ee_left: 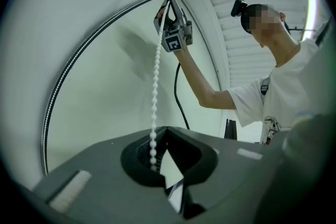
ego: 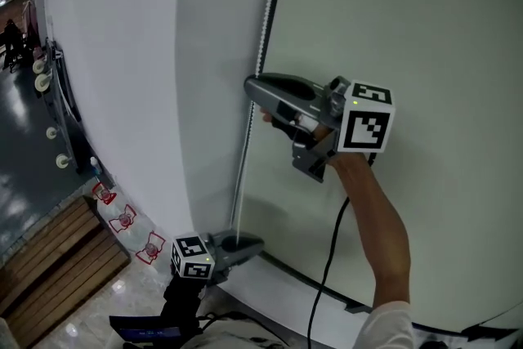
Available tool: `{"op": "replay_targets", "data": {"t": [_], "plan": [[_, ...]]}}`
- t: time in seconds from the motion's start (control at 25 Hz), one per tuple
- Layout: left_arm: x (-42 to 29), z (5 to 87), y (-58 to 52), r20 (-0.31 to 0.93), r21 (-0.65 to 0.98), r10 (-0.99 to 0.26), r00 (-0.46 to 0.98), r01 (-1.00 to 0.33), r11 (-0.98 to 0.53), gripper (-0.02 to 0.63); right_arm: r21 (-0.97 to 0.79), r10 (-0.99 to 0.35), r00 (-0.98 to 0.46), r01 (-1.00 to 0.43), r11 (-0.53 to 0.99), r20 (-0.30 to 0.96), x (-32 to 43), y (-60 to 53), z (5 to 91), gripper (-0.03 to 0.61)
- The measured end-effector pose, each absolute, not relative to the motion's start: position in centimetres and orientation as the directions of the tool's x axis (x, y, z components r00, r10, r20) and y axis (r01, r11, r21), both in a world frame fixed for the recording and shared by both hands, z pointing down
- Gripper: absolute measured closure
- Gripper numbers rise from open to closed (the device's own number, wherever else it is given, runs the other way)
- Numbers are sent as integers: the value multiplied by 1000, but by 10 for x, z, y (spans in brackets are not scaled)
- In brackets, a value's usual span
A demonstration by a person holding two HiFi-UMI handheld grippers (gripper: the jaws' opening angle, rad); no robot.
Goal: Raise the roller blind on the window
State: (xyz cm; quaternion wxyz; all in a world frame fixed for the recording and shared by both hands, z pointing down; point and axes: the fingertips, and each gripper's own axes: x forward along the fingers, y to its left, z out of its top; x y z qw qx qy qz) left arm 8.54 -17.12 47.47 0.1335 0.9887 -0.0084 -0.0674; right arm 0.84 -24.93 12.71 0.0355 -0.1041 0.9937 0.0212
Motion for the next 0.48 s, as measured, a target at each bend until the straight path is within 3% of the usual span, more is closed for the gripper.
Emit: {"op": "replay_targets", "data": {"t": [0.24,0.48], "plan": [[80,481,-174,-129,263,-38,991,-3,-965,615,5,-200,-976,-201,979,-80,7,-247,161,565],[84,453,-178,-133,277,-44,990,-6,-961,615,-31,-193,-981,-192,981,-7,2,-249,180,565]]}}
